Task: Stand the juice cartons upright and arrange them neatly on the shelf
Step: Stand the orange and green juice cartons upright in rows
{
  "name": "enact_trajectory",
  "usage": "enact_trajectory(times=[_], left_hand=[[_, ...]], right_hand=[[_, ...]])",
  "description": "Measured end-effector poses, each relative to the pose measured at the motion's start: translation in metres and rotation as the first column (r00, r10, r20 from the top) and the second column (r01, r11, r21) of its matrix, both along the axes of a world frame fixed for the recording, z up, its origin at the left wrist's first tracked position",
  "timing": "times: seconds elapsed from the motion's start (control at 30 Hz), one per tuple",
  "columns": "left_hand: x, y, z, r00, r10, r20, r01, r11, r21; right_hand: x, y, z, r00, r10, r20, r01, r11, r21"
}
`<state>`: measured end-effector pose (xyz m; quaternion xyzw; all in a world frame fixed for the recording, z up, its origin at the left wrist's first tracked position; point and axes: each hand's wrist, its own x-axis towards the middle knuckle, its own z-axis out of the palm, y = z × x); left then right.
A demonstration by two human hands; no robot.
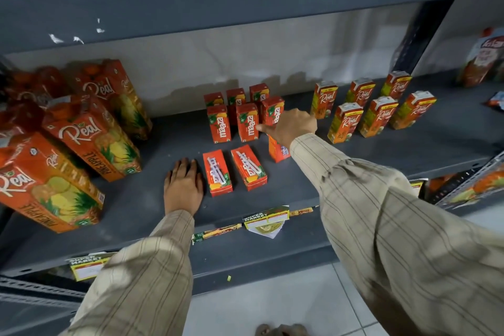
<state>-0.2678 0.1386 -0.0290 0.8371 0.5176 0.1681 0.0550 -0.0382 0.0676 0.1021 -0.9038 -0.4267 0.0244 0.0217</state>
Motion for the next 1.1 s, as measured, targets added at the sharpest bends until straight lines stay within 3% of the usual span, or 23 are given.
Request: enact_trajectory(times=[0.13, 0.27, 0.47, 0.73, 0.83, 0.9, 0.97, 1.03, 1.1], left_hand=[[0.000, 0.000, 0.000, 1.000, 0.001, -0.004, -0.001, 1.000, 0.000], [0.000, 0.000, 0.000, 1.000, 0.000, -0.008, 0.000, 1.000, 0.001], [0.000, -0.001, 0.001, 1.000, 0.003, 0.002, -0.003, 1.000, -0.001], [0.000, -0.002, 0.002, 1.000, 0.004, -0.010, -0.004, 1.000, 0.001], [0.000, -0.001, 0.001, 1.000, 0.003, -0.020, -0.004, 1.000, -0.002], [0.000, 0.000, 0.001, 0.999, 0.005, -0.031, -0.005, 1.000, -0.006], [0.000, 0.000, 0.000, 1.000, 0.004, -0.031, -0.004, 1.000, -0.009], [0.000, 0.000, 0.001, 1.000, 0.004, -0.022, -0.004, 1.000, -0.010], [0.000, 0.000, 0.001, 1.000, 0.006, -0.015, -0.006, 1.000, -0.010]], right_hand=[[0.008, 0.004, -0.003, 0.992, 0.031, -0.119, -0.029, 0.999, 0.021], [0.018, 0.001, 0.016, 0.964, 0.197, -0.176, -0.204, 0.979, -0.024], [0.033, 0.001, 0.028, 0.809, 0.567, -0.153, -0.581, 0.811, -0.070], [0.041, -0.004, 0.032, 0.737, 0.667, -0.110, -0.676, 0.723, -0.141], [0.032, -0.007, 0.037, 0.704, 0.709, 0.039, -0.704, 0.705, -0.089], [0.014, -0.014, 0.033, 0.610, 0.760, 0.225, -0.774, 0.632, -0.036], [-0.007, -0.022, 0.018, 0.457, 0.835, 0.308, -0.868, 0.493, -0.049], [-0.024, -0.031, -0.006, 0.287, 0.917, 0.278, -0.916, 0.348, -0.199], [-0.029, -0.037, -0.030, 0.198, 0.954, 0.224, -0.907, 0.265, -0.326]])
